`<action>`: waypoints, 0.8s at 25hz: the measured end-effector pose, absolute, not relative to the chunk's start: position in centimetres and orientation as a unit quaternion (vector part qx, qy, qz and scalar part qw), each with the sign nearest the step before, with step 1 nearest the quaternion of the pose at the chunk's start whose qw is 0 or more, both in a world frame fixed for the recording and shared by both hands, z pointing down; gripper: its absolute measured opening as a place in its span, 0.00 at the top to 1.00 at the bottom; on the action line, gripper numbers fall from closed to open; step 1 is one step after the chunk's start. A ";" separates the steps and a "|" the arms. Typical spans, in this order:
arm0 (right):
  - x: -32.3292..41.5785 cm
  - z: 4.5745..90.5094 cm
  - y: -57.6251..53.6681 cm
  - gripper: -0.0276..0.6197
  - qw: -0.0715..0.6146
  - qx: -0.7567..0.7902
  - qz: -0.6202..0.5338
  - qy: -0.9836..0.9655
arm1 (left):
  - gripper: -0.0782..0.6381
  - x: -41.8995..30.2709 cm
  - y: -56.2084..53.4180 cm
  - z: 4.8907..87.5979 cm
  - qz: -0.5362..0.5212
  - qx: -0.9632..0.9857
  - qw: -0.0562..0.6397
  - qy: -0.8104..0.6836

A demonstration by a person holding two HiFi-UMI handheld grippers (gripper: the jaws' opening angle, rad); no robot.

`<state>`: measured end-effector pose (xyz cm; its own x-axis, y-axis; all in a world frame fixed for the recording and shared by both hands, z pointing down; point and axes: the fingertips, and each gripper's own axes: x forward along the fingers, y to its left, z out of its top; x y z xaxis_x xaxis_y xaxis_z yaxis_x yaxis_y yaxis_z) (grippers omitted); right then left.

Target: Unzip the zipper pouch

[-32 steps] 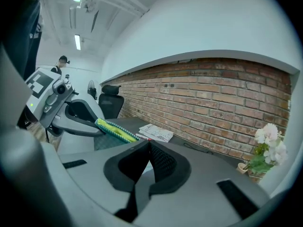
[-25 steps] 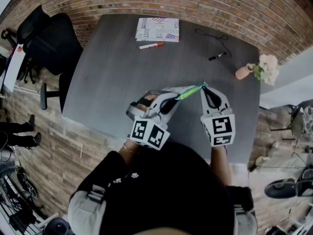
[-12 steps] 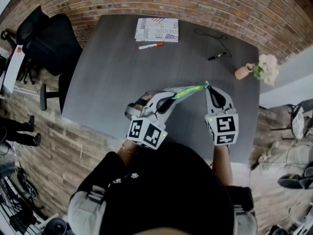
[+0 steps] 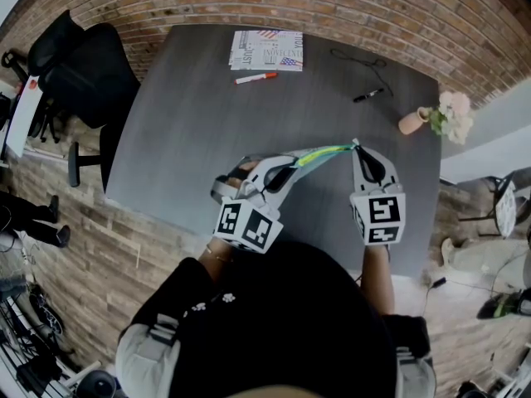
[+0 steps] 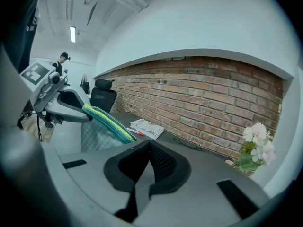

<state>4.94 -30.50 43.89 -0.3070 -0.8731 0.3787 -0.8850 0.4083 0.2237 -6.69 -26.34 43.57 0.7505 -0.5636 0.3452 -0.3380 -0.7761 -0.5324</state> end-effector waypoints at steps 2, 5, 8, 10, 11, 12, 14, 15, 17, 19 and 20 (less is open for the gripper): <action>5.1 43.9 -30.5 0.95 0.227 0.545 0.013 -0.807 | 0.88 -6.7 -26.4 43.5 -0.250 -0.909 0.222 0.249; 5.3 43.9 -30.5 0.95 0.226 0.547 0.015 -0.806 | 0.88 -6.5 -26.3 43.4 -0.248 -0.910 0.222 0.246; 5.7 43.9 -30.6 0.95 0.227 0.552 0.013 -0.803 | 0.88 -6.5 -26.3 43.4 -0.248 -0.910 0.221 0.247; 6.3 44.0 -30.7 0.95 0.227 0.558 0.015 -0.798 | 0.88 -6.8 -26.4 43.3 -0.245 -0.911 0.217 0.250; 6.6 44.0 -30.7 0.95 0.225 0.560 0.016 -0.797 | 0.88 -6.9 -26.4 43.3 -0.243 -0.912 0.214 0.251; 6.8 44.0 -30.8 0.95 0.223 0.561 0.015 -0.797 | 0.88 -6.9 -26.4 43.3 -0.241 -0.913 0.212 0.251; 6.8 44.1 -30.7 0.95 0.224 0.562 0.015 -0.796 | 0.88 -6.9 -26.4 43.2 -0.240 -0.914 0.210 0.251; 6.7 44.1 -30.7 0.95 0.225 0.561 0.017 -0.796 | 0.88 -6.9 -26.4 43.2 -0.240 -0.914 0.209 0.252; 6.7 44.3 -30.6 0.95 0.222 0.559 0.022 -0.799 | 0.88 -6.9 -26.3 43.1 -0.237 -0.915 0.205 0.253; 6.7 44.5 -30.5 0.95 0.213 0.558 0.024 -0.802 | 0.88 -7.0 -26.3 43.1 -0.231 -0.918 0.199 0.254; 6.7 44.6 -30.5 0.95 0.209 0.557 0.025 -0.803 | 0.88 -7.0 -26.4 43.0 -0.227 -0.919 0.195 0.255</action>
